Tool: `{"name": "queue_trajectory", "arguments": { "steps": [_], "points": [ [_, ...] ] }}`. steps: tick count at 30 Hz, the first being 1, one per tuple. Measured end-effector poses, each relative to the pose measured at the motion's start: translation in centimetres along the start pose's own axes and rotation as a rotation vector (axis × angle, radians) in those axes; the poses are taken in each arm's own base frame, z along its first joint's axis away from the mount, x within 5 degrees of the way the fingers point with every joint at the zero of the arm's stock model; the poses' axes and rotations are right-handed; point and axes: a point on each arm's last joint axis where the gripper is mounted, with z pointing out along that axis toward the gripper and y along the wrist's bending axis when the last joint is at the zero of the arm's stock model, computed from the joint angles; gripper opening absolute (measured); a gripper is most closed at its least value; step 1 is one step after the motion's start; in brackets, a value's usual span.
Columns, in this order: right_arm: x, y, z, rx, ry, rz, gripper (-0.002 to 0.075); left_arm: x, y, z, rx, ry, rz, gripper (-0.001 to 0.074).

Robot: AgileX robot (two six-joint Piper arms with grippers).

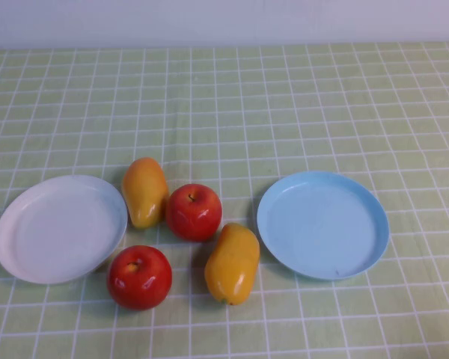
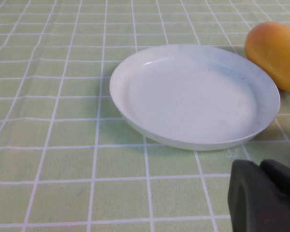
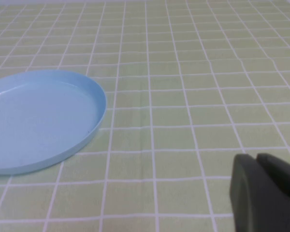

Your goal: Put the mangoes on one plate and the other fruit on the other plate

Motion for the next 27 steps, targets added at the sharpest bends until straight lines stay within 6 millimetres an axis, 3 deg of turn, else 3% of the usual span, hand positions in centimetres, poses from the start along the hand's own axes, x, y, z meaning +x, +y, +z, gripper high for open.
{"name": "queue_trajectory", "arguments": {
  "steps": [9, 21, 27],
  "points": [
    [0.0, 0.0, 0.0, 0.000, 0.000, 0.000, -0.0016, -0.1, -0.3, 0.0, 0.030, -0.008, -0.088, 0.0004],
    [0.0, 0.0, 0.0, 0.000, 0.000, 0.000, -0.0015, -2.4, -0.7, -0.3, 0.135, -0.242, -0.479, 0.0004],
    [0.0, 0.0, 0.0, 0.000, 0.000, 0.000, -0.0015, -2.5, -0.6, -0.4, 0.144, -0.257, -0.527, 0.0003]
  ]
}}
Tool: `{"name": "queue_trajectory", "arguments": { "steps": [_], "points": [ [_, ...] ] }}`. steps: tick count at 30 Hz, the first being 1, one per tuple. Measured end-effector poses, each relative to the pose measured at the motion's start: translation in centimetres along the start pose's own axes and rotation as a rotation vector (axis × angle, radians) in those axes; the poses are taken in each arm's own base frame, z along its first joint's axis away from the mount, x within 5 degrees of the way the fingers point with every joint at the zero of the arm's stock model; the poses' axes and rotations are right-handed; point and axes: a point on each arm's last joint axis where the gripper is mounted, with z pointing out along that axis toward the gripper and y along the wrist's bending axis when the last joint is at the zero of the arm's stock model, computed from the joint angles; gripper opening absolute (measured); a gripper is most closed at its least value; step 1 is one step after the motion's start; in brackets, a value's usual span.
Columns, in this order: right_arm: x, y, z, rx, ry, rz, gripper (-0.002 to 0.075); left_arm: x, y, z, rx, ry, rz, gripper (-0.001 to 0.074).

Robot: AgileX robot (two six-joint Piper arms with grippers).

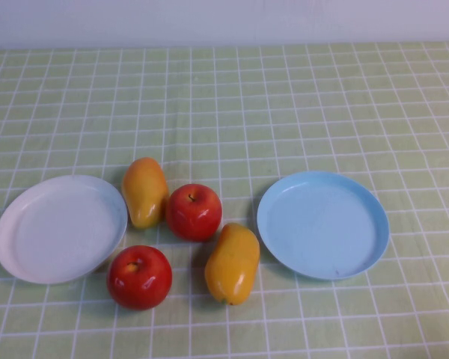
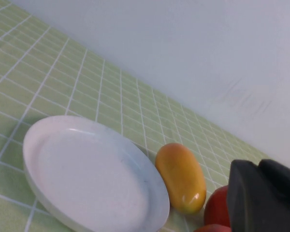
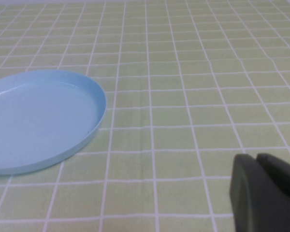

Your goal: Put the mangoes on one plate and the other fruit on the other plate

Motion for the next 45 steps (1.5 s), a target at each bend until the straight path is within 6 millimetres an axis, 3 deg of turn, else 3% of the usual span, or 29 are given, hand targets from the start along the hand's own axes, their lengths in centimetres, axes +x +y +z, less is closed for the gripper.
{"name": "queue_trajectory", "arguments": {
  "steps": [16, 23, 31, 36, 41, 45],
  "points": [
    [0.0, 0.0, 0.0, 0.000, 0.000, 0.000, -0.0015, 0.0, -0.1, 0.0, 0.003, 0.004, 0.044, 0.0001],
    [0.0, 0.0, 0.0, 0.000, 0.000, 0.000, -0.0016, -4.1, -3.9, 0.8, 0.018, 0.205, 0.054, 0.0001],
    [0.0, 0.0, 0.0, 0.000, 0.000, 0.000, -0.0015, -8.1, -7.7, 5.5, 0.023, 0.668, 0.290, 0.0000],
    [0.0, 0.0, 0.0, 0.000, 0.000, 0.000, -0.0015, -9.2, -8.7, 10.0, 0.053, 0.872, 0.389, 0.0000],
    [0.0, 0.0, 0.0, 0.000, 0.000, 0.000, -0.0015, -8.0, -10.5, 14.3, 0.107, 1.067, 0.488, 0.0000],
    [0.0, 0.0, 0.0, 0.000, 0.000, 0.000, -0.0015, -5.5, -13.0, 15.8, 0.115, 1.243, 0.626, 0.0000]
  ]
}}
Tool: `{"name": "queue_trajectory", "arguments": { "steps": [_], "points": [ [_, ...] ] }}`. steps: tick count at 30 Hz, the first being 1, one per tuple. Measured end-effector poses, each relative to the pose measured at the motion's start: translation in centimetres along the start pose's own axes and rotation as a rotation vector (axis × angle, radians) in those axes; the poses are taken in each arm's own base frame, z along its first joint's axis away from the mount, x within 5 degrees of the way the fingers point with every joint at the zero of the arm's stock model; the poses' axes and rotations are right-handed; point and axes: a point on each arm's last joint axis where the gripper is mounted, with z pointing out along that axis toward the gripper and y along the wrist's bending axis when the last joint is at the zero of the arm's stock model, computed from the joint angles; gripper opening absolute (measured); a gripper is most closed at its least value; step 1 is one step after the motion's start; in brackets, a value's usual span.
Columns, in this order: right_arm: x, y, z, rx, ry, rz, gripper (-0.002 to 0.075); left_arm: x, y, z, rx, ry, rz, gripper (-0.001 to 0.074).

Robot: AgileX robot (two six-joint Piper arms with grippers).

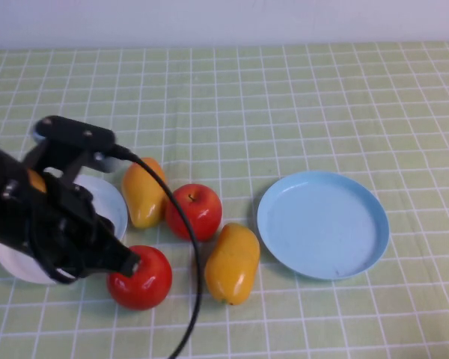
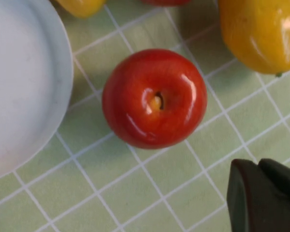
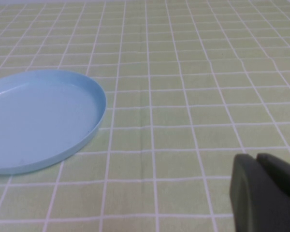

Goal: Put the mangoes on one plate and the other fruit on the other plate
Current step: Put one type of fruit in the left plate

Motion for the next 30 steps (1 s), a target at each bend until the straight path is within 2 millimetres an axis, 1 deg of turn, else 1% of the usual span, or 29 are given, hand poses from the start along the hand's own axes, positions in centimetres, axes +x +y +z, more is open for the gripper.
{"name": "queue_trajectory", "arguments": {
  "steps": [2, 5, 7, 8, 9, 10, 14, 15, 17, 19, 23, 30],
  "points": [
    [0.0, 0.0, 0.0, 0.000, 0.000, 0.000, -0.0015, -0.5, -1.3, 0.8, -0.026, 0.080, 0.073, 0.0000],
    [0.0, 0.0, 0.0, 0.000, 0.000, 0.000, -0.0015, -1.2, -2.8, 1.1, -0.039, 0.116, 0.167, 0.0005],
    [0.0, 0.0, 0.0, 0.000, 0.000, 0.000, -0.0015, -1.5, -3.3, 1.3, -0.037, 0.121, 0.201, 0.0036],
    [0.0, 0.0, 0.0, 0.000, 0.000, 0.000, -0.0015, -1.6, -3.3, 1.4, -0.037, 0.125, 0.208, 0.0071],
    [0.0, 0.0, 0.0, 0.000, 0.000, 0.000, -0.0015, -1.7, -3.3, 1.6, -0.042, 0.132, 0.215, 0.0120],
    [0.0, 0.0, 0.0, 0.000, 0.000, 0.000, -0.0015, -1.8, -3.3, 1.8, -0.048, 0.141, 0.218, 0.0186],
    [0.0, 0.0, 0.0, 0.000, 0.000, 0.000, -0.0015, -2.0, -2.9, 3.2, -0.074, 0.199, 0.229, 0.0519],
    [0.0, 0.0, 0.0, 0.000, 0.000, 0.000, -0.0015, -2.1, -2.8, 3.7, -0.076, 0.214, 0.229, 0.0580],
    [0.0, 0.0, 0.0, 0.000, 0.000, 0.000, -0.0015, -2.2, -2.7, 4.6, -0.084, 0.238, 0.230, 0.0641],
    [0.0, 0.0, 0.0, 0.000, 0.000, 0.000, -0.0015, -2.4, -2.4, 5.5, -0.099, 0.255, 0.238, 0.0666],
    [0.0, 0.0, 0.0, 0.000, 0.000, 0.000, -0.0015, -2.8, -2.1, 7.0, -0.119, 0.270, 0.251, 0.0668],
    [0.0, 0.0, 0.0, 0.000, 0.000, 0.000, -0.0015, -3.3, -1.7, 7.5, -0.152, 0.244, 0.274, 0.0668]
  ]
}}
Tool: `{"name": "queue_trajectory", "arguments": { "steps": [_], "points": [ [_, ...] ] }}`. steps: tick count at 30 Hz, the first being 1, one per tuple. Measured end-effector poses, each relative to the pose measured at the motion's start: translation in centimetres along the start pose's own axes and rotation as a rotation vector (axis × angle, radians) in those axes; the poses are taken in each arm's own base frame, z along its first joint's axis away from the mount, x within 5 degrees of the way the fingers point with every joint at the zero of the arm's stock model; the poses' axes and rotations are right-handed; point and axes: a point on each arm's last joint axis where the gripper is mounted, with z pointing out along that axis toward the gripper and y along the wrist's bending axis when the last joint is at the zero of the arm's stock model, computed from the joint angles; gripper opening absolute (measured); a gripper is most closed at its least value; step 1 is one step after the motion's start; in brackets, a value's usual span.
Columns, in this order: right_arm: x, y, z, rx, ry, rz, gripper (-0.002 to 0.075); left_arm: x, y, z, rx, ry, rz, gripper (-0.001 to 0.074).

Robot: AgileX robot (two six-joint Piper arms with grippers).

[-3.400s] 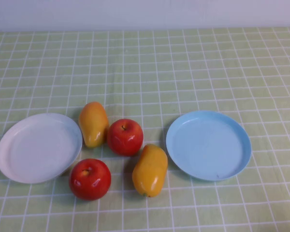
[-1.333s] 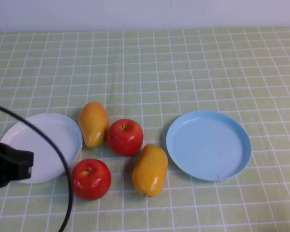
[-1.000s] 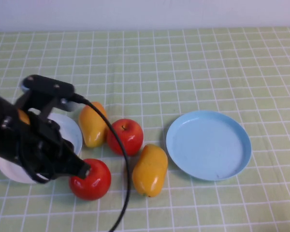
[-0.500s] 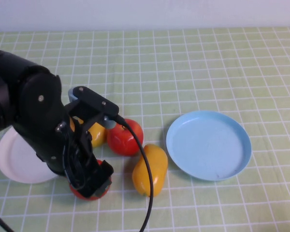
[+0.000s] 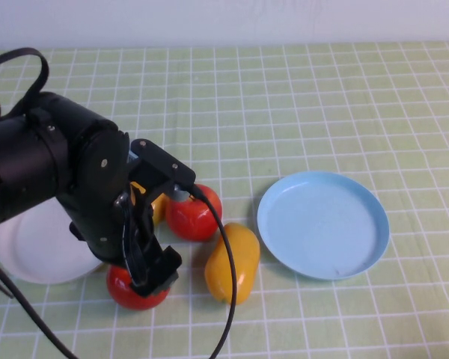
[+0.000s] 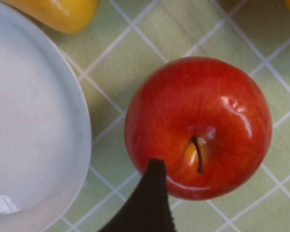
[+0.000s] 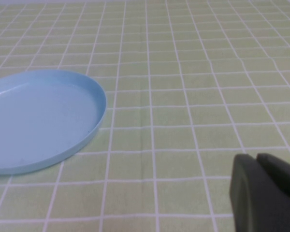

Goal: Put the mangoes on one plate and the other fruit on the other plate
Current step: Put one type of fruit in the left plate

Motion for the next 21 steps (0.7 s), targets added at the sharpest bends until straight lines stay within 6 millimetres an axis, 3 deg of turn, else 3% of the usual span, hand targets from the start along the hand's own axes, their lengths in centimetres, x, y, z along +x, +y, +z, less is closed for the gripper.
{"name": "queue_trajectory", "arguments": {
  "steps": [21],
  "points": [
    [0.0, 0.0, 0.0, 0.000, 0.000, 0.000, -0.0015, -0.7, 1.5, 3.4, 0.019, 0.065, -0.024, 0.0668]
  ]
}}
